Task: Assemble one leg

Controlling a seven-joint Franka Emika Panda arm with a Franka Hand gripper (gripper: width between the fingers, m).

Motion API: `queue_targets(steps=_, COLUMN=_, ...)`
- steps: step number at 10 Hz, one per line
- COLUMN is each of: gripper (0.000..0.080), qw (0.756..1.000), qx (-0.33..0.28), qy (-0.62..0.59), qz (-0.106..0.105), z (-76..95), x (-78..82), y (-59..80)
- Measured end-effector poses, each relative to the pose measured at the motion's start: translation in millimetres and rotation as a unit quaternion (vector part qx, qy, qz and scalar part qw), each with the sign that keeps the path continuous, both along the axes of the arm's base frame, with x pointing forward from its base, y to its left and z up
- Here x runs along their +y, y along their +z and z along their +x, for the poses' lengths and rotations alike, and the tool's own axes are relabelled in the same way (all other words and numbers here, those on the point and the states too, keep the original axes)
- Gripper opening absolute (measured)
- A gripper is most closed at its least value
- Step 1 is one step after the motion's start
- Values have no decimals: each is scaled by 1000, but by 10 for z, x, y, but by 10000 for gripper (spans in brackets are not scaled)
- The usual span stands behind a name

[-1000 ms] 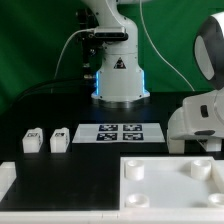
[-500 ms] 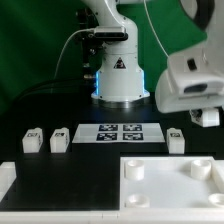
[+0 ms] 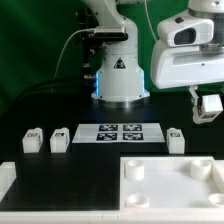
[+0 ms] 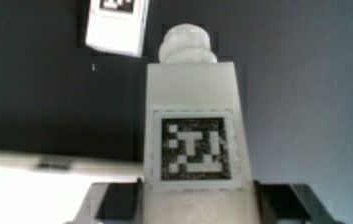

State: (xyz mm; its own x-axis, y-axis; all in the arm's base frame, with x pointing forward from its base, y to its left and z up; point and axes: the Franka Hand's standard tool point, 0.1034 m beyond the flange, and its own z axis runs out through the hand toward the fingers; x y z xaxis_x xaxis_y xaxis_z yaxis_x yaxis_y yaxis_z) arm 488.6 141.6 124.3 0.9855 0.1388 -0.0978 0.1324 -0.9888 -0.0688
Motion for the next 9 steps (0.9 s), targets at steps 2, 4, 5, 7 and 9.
queue_targets(steps=2, gripper=292, qw=988, qx=-152, qy=15, qz=4, z=484, x=-323, y=229)
queue_targets(steps=4, gripper=292, qw=974, qx=-225, qy=5, qz=11, z=594, x=-374, y=448)
queue_targets(steps=5, gripper=292, qw=956, qx=-292, qy=4, qz=26, z=669, x=-343, y=503)
queue_targets(steps=7, gripper=293, qw=927, qx=-374, qy=-4, qz=42, z=622, x=-359, y=452)
queue_targets(steps=9, gripper=294, qw=938, qx=-345, qy=-1, qz=35, z=599, x=-377, y=387)
